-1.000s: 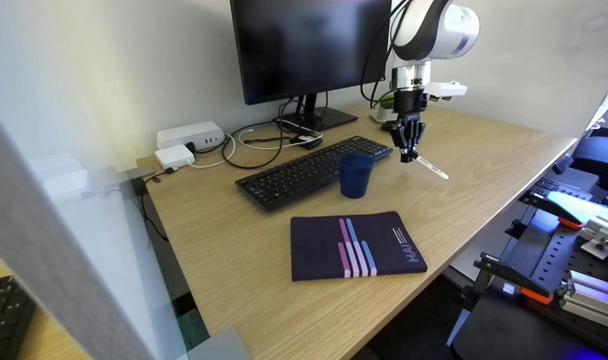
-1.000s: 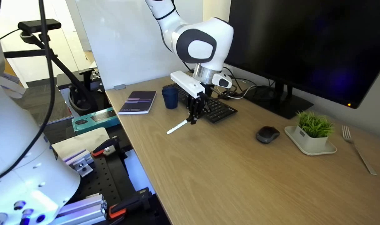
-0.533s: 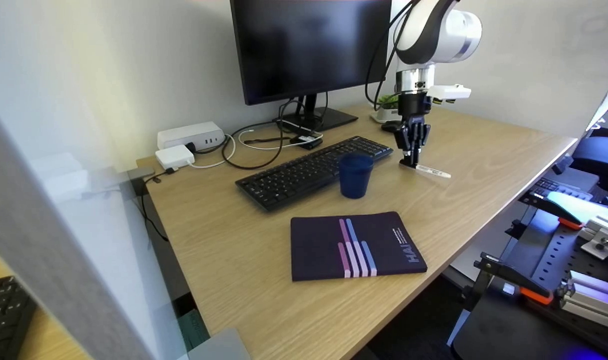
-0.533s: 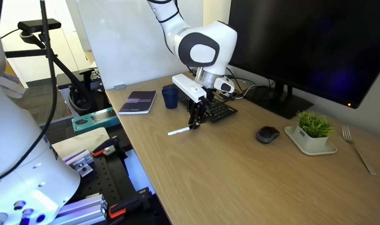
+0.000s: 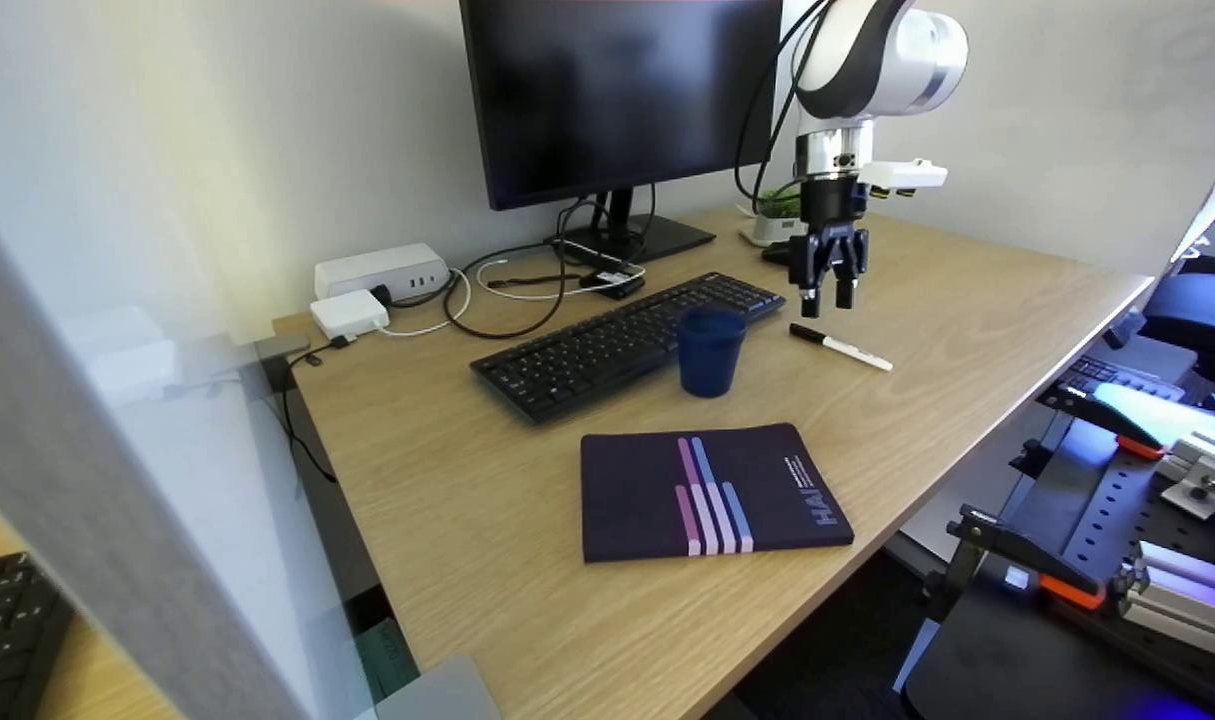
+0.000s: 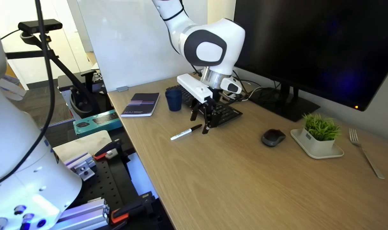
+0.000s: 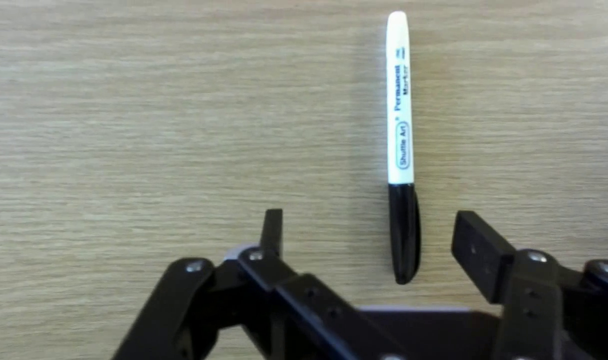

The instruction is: Take the marker from the cup and put it on the table

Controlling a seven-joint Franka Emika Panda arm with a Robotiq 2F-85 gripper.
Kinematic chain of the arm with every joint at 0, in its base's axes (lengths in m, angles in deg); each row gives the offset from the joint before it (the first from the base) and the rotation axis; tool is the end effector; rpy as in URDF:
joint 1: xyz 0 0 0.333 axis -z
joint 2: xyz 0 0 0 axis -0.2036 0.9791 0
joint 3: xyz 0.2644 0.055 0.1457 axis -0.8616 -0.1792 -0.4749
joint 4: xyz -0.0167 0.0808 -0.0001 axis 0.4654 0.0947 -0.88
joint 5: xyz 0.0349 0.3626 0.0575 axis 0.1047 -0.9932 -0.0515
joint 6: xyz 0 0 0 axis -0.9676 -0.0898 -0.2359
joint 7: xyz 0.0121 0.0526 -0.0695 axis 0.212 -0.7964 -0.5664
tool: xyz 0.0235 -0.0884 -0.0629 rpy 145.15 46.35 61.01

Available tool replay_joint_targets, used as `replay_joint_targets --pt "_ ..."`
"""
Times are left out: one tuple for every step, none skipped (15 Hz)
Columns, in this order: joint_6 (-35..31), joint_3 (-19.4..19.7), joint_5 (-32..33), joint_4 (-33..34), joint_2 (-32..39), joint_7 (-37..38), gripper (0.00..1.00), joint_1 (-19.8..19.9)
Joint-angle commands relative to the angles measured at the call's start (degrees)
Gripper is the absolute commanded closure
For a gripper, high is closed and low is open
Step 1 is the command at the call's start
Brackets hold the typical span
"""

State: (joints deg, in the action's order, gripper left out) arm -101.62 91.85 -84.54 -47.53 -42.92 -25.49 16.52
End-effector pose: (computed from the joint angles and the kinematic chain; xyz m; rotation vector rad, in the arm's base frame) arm 0.4809 -0.0545 0.1975 -2.9854 0.0111 0.3769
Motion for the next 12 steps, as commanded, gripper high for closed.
replay_joint_targets --pt "5.73 0.06 2.76 0.63 -4.17 2.31 0.00 -0.05" --pt "7.49 0.10 3.60 1.01 -5.63 2.75 0.00 -0.29" --pt "9.18 0.07 4.27 1.41 -6.98 3.08 0.00 -0.47" --pt "10.85 0.08 4.99 1.82 -8.34 3.53 0.00 -0.69" --pt "12.80 0.02 5.66 2.18 -10.01 3.88 0.00 -0.94" --pt "14.38 -0.02 6.33 2.43 -11.48 4.54 0.00 -1.21" --pt "16.14 -0.12 6.76 2.69 -13.05 5.16 0.00 -1.52" --pt "17.93 -0.26 6.91 2.87 -14.68 5.77 0.00 -1.83" --pt "19.57 -0.47 6.18 2.66 -16.58 5.88 0.00 -2.11" --pt "16.92 -0.19 5.77 2.86 -14.50 4.76 0.00 -1.94" --pt "18.31 -0.26 5.78 2.88 -15.91 5.15 0.00 -2.27" --pt "18.92 -0.27 5.78 2.78 -16.75 5.33 0.00 -2.44"
